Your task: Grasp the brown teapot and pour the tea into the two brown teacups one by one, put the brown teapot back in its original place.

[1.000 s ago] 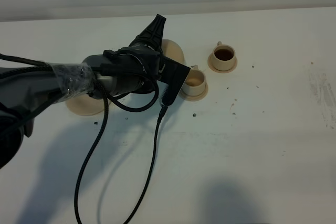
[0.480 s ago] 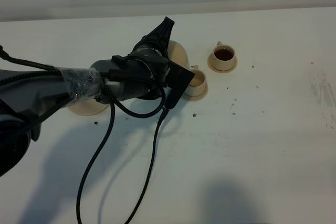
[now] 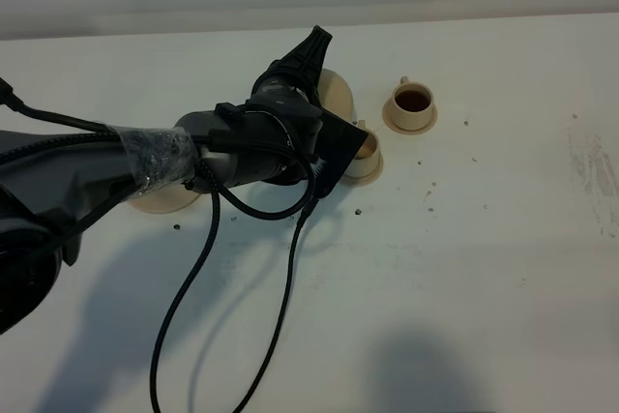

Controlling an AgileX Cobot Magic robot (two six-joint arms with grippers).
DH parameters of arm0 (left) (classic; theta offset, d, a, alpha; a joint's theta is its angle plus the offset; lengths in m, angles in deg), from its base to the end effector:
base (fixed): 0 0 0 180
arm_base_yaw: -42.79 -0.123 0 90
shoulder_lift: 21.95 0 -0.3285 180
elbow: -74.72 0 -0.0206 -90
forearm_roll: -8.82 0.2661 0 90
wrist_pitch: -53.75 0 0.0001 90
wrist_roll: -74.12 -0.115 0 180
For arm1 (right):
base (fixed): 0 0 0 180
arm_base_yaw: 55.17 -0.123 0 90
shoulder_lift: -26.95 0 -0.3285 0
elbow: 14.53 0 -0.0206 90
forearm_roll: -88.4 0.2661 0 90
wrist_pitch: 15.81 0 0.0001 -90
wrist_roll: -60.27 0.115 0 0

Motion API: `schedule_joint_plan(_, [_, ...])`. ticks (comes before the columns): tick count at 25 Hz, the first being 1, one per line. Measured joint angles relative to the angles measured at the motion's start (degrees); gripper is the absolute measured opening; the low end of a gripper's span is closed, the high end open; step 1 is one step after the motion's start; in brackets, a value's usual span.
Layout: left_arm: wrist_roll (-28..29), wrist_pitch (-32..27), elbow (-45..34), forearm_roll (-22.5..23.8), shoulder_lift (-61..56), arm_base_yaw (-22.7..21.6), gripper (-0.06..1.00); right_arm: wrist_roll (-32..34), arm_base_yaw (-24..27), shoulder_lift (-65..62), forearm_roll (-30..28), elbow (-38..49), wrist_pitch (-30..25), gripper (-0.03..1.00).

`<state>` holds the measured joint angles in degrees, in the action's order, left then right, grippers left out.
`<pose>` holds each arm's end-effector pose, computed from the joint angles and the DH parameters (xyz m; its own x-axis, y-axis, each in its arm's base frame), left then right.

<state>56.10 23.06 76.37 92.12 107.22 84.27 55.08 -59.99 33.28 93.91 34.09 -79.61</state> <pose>0.4172 -0.2910 0.1663 0.3701 0.8050 0.4636 0.4374 -0.5913 0.6775 -0.0207 0.0082 0.2739 -0.4695 -0.0876 -0.8786 -0.1818 0.9833 -0.0009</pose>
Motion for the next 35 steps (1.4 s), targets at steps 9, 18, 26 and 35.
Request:
schedule_joint_plan(9, [0.00, -2.88, 0.12, 7.52, 0.93, 1.36, 0.09, 0.00, 0.00, 0.00, 0.00, 0.00, 0.00, 0.22])
schedule_joint_plan(18, [-0.19, -3.12, 0.21, 11.78, 2.10, 1.92, 0.09, 0.00, 0.00, 0.00, 0.00, 0.00, 0.00, 0.22])
schedule_joint_plan(26, [-0.24, -3.33, 0.28, 15.48, 2.10, 1.92, 0.09, 0.00, 0.00, 0.00, 0.00, 0.00, 0.00, 0.22])
schedule_joint_plan(35, [-3.04, -4.00, 0.28, 16.87, 2.10, 1.92, 0.09, 0.00, 0.00, 0.00, 0.00, 0.00, 0.00, 0.22])
